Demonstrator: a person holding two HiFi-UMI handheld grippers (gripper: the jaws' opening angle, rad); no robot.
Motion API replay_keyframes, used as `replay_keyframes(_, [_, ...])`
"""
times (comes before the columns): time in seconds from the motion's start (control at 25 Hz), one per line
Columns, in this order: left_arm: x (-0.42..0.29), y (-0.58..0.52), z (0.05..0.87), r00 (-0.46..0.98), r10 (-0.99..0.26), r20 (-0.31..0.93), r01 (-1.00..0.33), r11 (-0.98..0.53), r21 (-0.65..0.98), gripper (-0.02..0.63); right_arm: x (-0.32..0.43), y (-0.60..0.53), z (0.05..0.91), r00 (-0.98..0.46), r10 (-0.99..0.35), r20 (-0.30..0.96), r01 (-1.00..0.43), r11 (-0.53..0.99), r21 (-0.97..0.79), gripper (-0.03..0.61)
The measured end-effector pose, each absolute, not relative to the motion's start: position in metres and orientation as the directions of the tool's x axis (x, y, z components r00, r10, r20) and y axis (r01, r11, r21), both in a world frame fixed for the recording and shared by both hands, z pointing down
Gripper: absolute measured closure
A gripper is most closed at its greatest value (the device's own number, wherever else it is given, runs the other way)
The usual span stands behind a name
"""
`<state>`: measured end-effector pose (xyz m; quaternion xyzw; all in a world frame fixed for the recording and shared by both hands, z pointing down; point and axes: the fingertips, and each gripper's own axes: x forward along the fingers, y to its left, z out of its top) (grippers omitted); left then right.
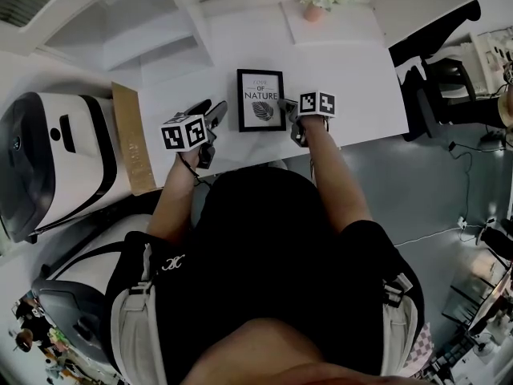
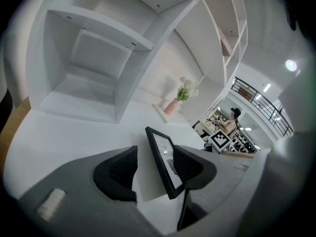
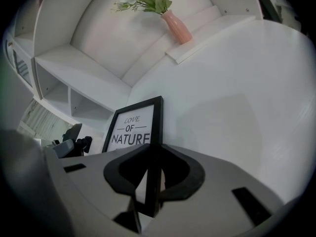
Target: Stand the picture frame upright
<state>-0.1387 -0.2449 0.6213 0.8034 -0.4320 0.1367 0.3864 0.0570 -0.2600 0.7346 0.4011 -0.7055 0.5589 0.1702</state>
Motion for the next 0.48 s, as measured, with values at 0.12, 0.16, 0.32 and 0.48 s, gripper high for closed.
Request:
replay_keyframes(0.12, [-0.135,-0.244,0.635,0.608,-0.562,0.561,-0.786,-0.325,0.527,0.379,0.058,-0.259,0.735,-0.609,-0.380,0.697,-0.769,0.067,-0.635,0.506])
replay_keyframes(0.16, [-0.134,-0.244,0.642,0.612,-0.549,0.569,-0.783,-0.320,0.533,0.379,0.058,-0.259,0.735,-0.600,-0.382,0.702,-0.778,0.076,-0.623,0.506])
replay_keyframes(0.32, [-0.122,-0.241,0.666,0.677,-0.470,0.566,-0.724,-0.287,0.628,0.380,0.056,-0.259,0.734,-0.568,-0.390,0.725,-0.810,0.113,-0.575,0.506])
replay_keyframes(0.48, [-0.105,-0.238,0.686,0.736,-0.405,0.542,-0.658,-0.246,0.711,0.382,0.056,-0.260,0.734,-0.575,-0.395,0.716,-0.802,0.100,-0.589,0.506])
